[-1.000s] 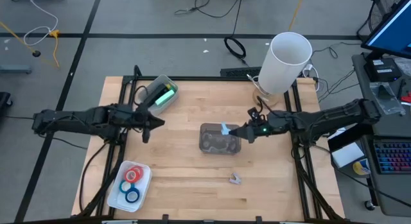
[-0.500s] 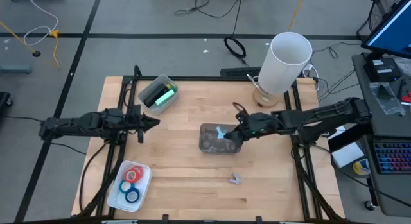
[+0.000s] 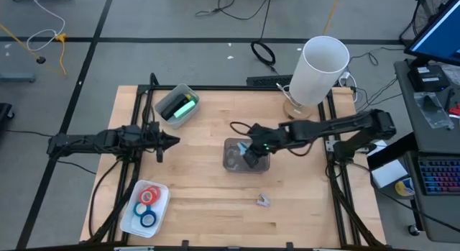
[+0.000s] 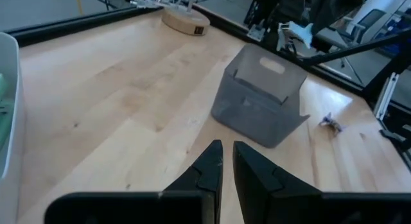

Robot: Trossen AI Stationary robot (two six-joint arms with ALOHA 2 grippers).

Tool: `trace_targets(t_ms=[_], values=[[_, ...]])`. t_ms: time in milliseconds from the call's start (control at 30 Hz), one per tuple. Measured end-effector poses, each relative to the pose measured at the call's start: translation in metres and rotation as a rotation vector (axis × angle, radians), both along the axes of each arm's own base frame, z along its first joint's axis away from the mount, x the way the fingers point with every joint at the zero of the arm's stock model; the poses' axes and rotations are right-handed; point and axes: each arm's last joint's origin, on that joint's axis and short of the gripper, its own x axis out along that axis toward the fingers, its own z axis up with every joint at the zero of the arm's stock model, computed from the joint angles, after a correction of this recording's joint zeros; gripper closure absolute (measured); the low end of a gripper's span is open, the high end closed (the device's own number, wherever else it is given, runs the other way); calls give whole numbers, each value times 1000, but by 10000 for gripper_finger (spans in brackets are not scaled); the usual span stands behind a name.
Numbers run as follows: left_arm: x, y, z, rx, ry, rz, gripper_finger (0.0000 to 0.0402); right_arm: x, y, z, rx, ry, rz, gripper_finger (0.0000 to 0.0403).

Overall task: Pick and place Stapler, Stapler remover, tape
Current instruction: Put the blue staple remover into the black bin

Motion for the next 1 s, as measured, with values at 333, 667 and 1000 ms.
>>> trace_targets(t_ms=[333, 667, 1000], values=[[1, 0, 2, 47, -18, -4, 364, 3, -8, -25, -9, 196, -27, 403], [1, 0, 3, 87, -17, -14, 364, 14, -5, -63, 28, 361, 49, 403], [1, 0, 2, 94, -12, -16, 364, 16, -10, -66, 9, 364, 36, 403]])
